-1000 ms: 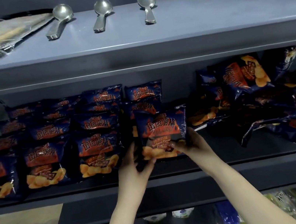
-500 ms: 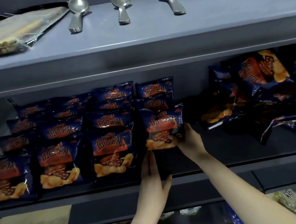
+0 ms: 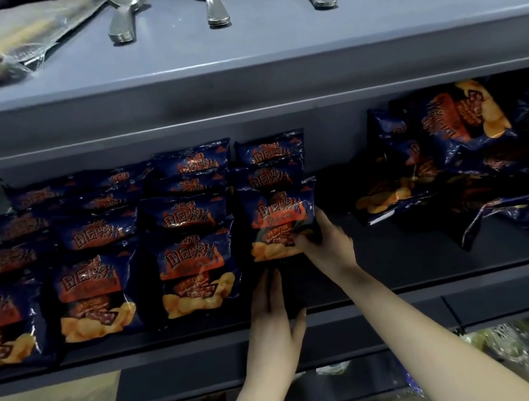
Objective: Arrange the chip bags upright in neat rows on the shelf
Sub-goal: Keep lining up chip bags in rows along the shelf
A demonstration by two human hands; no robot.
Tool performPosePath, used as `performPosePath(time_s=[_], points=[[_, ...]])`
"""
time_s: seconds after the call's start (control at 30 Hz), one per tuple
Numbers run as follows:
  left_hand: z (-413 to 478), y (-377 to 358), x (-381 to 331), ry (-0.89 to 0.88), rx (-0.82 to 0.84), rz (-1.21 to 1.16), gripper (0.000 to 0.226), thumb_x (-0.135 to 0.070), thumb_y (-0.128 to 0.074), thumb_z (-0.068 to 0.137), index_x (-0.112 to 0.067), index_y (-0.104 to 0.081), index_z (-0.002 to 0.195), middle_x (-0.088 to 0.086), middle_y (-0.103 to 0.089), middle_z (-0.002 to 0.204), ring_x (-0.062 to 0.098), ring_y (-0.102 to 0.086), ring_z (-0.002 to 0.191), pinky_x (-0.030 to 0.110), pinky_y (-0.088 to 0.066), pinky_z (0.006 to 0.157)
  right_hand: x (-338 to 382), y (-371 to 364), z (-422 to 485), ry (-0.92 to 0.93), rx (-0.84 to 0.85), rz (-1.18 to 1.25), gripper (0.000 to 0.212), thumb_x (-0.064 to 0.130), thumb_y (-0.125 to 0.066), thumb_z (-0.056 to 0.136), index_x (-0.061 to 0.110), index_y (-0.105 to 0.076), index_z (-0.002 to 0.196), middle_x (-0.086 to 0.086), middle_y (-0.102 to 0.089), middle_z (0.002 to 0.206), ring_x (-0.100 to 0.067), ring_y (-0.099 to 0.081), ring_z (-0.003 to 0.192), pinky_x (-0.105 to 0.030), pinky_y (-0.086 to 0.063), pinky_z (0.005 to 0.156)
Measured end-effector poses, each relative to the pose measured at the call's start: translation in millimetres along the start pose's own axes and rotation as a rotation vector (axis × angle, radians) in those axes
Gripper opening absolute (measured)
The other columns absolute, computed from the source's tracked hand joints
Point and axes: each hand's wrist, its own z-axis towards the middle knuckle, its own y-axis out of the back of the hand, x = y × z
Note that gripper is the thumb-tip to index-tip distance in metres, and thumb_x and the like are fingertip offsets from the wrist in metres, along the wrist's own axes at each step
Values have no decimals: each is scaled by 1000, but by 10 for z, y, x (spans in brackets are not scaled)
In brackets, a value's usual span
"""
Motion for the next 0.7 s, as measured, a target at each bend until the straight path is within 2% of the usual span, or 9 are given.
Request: performPosePath(time_s=[0.13,0.2,0.27,0.37,0.47,0.53,0.6,0.63,0.7], points=[[1,27,-24,8,-8,-7,70,-32,-54,92,-15,-15,148,3,-10,155,11,-7,142,13,-3,110,-12,36,11,-18,41,137,67,46,-59,83,41,-27,141,9,-57,127,-21,-47,125,-47,-34,106],[0,32,-29,15,-5,-9,70,-31,-54,92,-15,-15,148,3,-11,155,13,-8,143,13,-2,110,-55,68,-22,-18,35,305,68,41,-64,85,38,-27,142,15,-57,122,-14,-52,121,-32,-45,96],[0,36,-41,19,-1,-15,69,-30,-54,92,-17,-15,148,2,-10,155,13,-8,143,12,-2,109,-128,120,-83,3,0,387,66,34,-64,87,32,-29,143,12,-59,118,-9,-56,114,-15,-46,82],[-6,35,-49,25,-9,-56,66,-22,-55,92,-18,-20,147,1,-14,154,13,-13,142,13,-9,109,-217,227,-210,78,-46,353,53,25,-61,90,24,-38,139,2,-61,114,-8,-58,108,-8,-46,81],[-48,-31,-52,21,-61,-97,60,-12,-57,90,-18,-31,143,-4,-22,149,14,-20,141,23,-21,111,-285,396,-379,247,-185,244,40,8,-60,89,16,-52,128,-3,-60,113,-9,-61,101,-13,-48,85],[-88,-126,-90,23,-98,-120,57,-8,-58,89,-18,-37,140,-11,-24,146,11,-20,139,29,-23,111,-316,572,-460,371,-335,121,38,-5,-60,84,13,-60,118,-3,-60,106,-10,-62,87,-12,-48,78],[-116,-241,-161,1,-100,-107,54,-6,-59,87,-17,-42,137,-9,-26,145,12,-19,139,34,-23,111,-310,791,-481,449,-466,25,39,-12,-60,79,10,-63,111,-4,-58,101,-11,-59,78,-9,-44,74],[-122,-294,-202,-23,-89,-83,54,-4,-61,85,-15,-45,135,-6,-29,145,15,-20,139,37,-23,111,-303,900,-464,484,-521,-22,38,-12,-60,78,9,-64,109,-7,-59,101,-16,-60,82,-14,-46,78],[-118,-380,-273,-73,-57,-13,54,0,-66,79,-12,-51,130,4,-40,143,19,-26,135,44,-23,110,-298,1074,-379,487,-564,-171,41,-4,-67,75,9,-63,113,-11,-58,110,-30,-57,98,-39,-48,87]])
